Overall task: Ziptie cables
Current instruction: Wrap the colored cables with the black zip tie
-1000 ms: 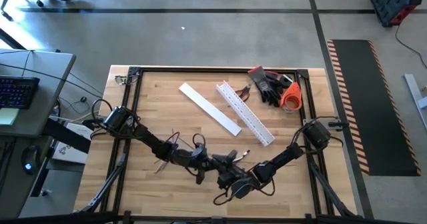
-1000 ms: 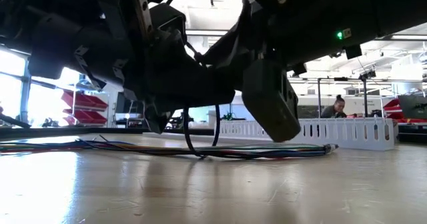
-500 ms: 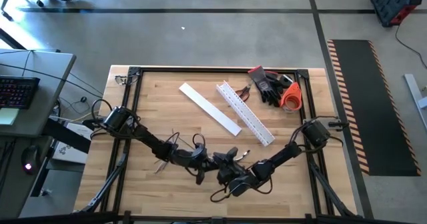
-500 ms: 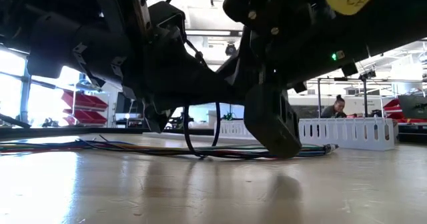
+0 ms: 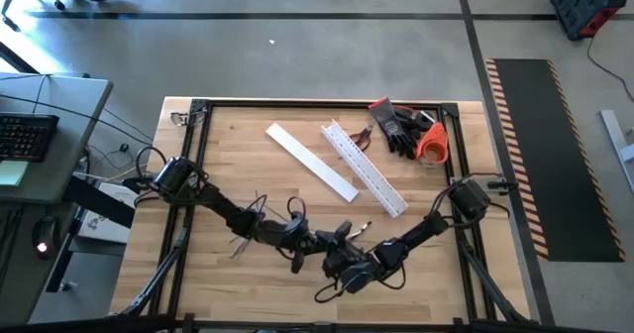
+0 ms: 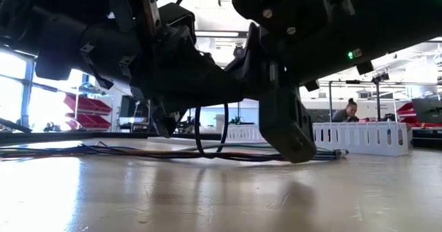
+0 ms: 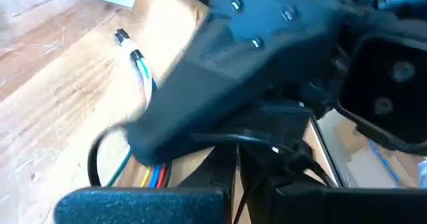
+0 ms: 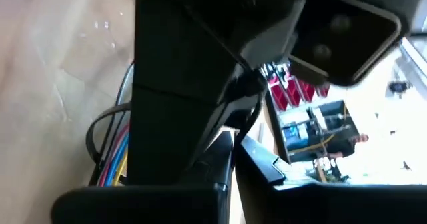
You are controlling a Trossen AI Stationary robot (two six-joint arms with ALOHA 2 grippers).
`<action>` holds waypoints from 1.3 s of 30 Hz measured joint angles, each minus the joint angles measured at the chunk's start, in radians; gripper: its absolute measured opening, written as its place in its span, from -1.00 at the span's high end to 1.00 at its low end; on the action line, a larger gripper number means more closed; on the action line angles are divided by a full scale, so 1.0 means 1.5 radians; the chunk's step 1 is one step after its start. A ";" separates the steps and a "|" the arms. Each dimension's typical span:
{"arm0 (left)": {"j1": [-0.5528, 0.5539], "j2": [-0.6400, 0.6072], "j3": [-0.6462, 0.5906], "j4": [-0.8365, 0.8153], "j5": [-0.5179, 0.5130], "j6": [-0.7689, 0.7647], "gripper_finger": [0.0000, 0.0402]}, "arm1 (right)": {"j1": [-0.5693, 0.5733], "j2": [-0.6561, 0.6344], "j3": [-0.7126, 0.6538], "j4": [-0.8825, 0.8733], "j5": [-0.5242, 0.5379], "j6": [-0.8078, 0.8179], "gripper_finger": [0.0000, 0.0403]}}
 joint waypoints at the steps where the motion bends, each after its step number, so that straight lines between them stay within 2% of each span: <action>1: 0.002 0.000 0.000 -0.001 0.008 -0.002 1.00 | 0.001 0.000 0.000 0.003 -0.008 -0.007 1.00; 9: 0.000 0.000 0.000 0.000 0.013 -0.002 1.00 | 0.003 0.000 0.000 0.008 0.007 -0.014 1.00; 15: -0.007 0.000 0.000 -0.012 0.083 -0.009 1.00 | 0.003 0.000 0.000 0.008 0.000 0.016 1.00; 25: -0.014 -0.037 -0.001 -0.112 0.088 0.004 0.98 | 0.003 0.000 0.000 0.007 0.000 0.018 1.00; 39: -0.036 -0.058 -0.001 -0.138 0.081 0.033 0.73 | 0.003 0.000 0.001 0.005 -0.026 0.052 1.00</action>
